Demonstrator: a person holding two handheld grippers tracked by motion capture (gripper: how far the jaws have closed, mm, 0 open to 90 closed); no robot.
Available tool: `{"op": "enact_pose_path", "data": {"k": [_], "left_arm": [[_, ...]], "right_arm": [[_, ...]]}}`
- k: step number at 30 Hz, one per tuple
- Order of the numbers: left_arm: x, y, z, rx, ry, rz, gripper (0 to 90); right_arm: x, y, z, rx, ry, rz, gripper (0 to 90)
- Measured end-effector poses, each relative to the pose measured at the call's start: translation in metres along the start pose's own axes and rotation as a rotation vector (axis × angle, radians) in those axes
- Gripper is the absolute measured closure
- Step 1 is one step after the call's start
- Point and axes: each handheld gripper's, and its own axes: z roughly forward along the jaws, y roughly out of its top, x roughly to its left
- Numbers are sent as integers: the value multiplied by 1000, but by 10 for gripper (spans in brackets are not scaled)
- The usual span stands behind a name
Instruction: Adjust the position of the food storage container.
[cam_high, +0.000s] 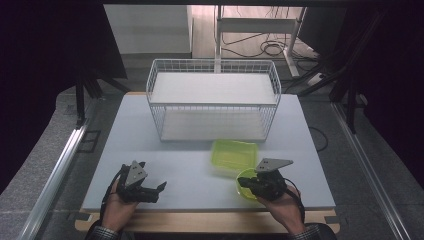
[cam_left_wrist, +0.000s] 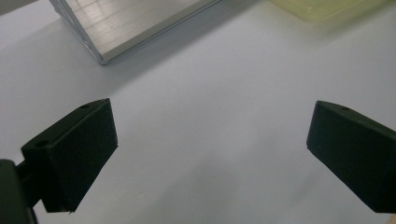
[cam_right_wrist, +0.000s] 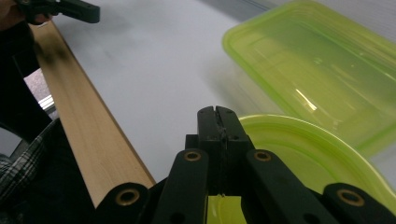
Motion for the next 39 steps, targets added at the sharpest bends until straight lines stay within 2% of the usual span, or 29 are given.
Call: {"op": "enact_pose_path", "data": {"k": [5, 6, 10, 16, 25, 30, 31, 32, 39], "left_arm": [[1, 0, -1, -9, 10, -7, 6], [2, 0, -1, -16, 14, -13, 5], [3, -1, -1, -18, 20, -18, 0], [3, -1, -1, -14, 24, -19, 0], [5, -2, -2, -26, 23, -36, 0], [7, -2, -4, -40, 24, -64, 0], [7, -2, -4, -40, 24, -64, 0], [8, -2, -4, -39, 23, -67, 0], [7, -2, -3, -36, 21, -65, 0]], "right_arm": [[8, 4, 12, 29, 27, -31, 894], [11, 5, 18, 50, 37, -48, 894], [16, 2, 26, 93, 28, -75, 893], [14, -1, 26, 106, 18, -68, 893], [-4, -11, 11, 99, -40, -31, 893], [-17, -16, 4, 94, -68, 1, 892], [-17, -16, 4, 94, -68, 1, 892], [-23, -18, 0, 92, -81, 21, 893], [-37, -24, -10, 88, -120, 48, 891]]}}
